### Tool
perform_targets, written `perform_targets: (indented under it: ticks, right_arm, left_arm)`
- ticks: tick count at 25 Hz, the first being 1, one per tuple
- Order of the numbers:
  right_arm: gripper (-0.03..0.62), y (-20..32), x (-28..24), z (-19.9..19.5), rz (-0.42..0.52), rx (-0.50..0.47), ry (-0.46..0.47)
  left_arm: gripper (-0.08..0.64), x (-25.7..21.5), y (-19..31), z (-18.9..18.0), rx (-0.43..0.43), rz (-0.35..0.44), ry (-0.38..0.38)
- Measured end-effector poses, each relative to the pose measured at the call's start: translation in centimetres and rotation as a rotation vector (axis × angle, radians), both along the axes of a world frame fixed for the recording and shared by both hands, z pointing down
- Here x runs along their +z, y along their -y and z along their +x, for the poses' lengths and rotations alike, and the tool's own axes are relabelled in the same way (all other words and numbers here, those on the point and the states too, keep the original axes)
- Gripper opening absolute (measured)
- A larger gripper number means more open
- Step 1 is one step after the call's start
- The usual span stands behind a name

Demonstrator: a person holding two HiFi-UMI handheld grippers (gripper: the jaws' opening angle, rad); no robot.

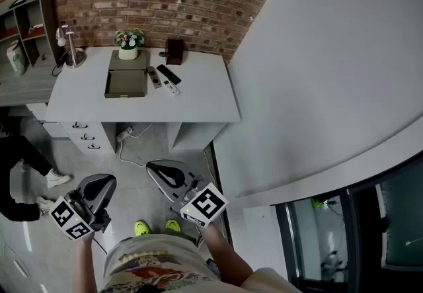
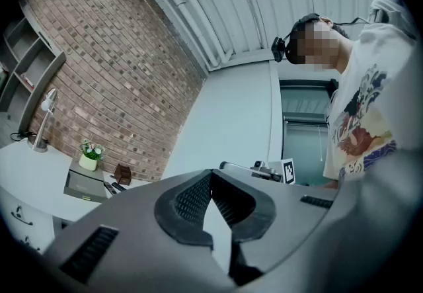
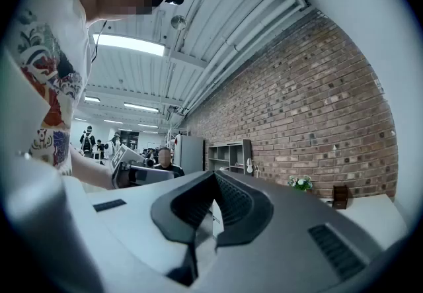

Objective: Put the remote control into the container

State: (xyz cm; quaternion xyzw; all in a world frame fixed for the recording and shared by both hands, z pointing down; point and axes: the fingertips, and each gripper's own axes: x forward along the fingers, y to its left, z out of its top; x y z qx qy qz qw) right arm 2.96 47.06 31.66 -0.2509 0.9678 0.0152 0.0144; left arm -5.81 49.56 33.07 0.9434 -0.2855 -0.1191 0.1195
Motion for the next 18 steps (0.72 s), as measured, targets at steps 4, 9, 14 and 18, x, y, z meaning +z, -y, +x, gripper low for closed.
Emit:
perform_targets:
  ticks: [4, 9, 14, 18]
  right_arm:
    - [0.009, 0.0, 0.0, -0.3, 0.008, -0.009, -0.006]
    - [0.009, 0.2, -0.1, -0.5, 0.016, -0.007, -0.014]
    - [0.009, 0.4, -0.1, -0.6, 0.002, -0.012, 0.005]
    - [0.011, 0.6, -0.2, -0.7, -0.023, -0.023, 0.036]
  left_arm:
    - [0.005, 0.2, -0.1, 0.0, -0.002, -0.003, -0.013]
    - [0.005, 0.0, 0.2, -0.1, -0.001, 0.005, -0.007]
    - [0.005, 0.2, 0.5, 0.0, 0.000, 0.005, -0.005]
    - [0.005, 0.4, 1.0, 0.1, -0.011, 0.015, 0.040]
